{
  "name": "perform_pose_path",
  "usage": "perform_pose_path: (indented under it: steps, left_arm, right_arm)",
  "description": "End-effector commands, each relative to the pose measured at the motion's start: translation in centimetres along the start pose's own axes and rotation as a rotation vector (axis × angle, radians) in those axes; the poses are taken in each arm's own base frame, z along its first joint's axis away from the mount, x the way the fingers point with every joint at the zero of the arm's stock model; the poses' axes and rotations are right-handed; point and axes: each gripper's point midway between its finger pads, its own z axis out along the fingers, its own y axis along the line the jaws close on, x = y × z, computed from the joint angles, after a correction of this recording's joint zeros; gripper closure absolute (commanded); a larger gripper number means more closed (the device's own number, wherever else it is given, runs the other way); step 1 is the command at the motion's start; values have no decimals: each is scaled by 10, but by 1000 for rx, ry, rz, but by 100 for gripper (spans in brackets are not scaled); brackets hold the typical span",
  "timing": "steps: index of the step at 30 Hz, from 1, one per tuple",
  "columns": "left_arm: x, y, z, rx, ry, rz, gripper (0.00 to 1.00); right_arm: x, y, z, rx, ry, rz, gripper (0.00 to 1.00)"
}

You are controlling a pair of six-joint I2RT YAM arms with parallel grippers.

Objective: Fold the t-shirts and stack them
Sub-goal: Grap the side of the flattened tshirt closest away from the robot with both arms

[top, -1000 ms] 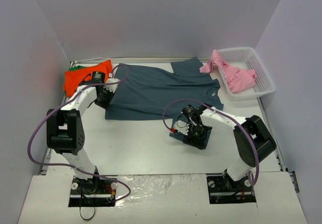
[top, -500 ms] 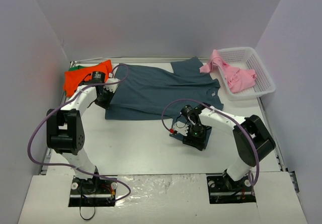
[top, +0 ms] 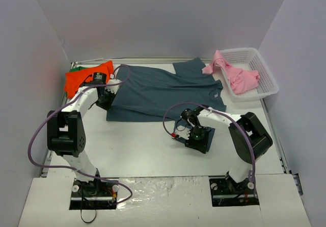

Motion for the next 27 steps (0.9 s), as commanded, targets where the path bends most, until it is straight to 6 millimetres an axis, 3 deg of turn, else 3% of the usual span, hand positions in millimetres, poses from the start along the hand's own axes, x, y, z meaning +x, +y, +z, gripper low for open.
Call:
perform_pose_path:
  steps: [1, 8, 12, 21, 25, 27]
  left_arm:
    - [-8, 4, -16, -17, -49, -4, 98]
    - [-8, 2, -17, -14, -52, 0, 98]
    - [-7, 2, -17, -14, -55, 0, 97]
    - [-8, 2, -19, -15, -61, 6, 98]
    - [-8, 3, -20, -22, -62, 6, 98]
    - [-8, 4, -20, -23, -64, 9, 98]
  right_arm:
    - [7, 9, 4, -42, 64, 11, 62]
    - [4, 6, 11, -31, 84, 46, 75]
    - [2, 5, 18, -27, 101, 54, 76]
    - [-1, 11, 23, -34, 133, 38, 62]
    - [-2, 9, 28, -13, 148, 44, 63]
    - [-3, 4, 30, 25, 157, 51, 68]
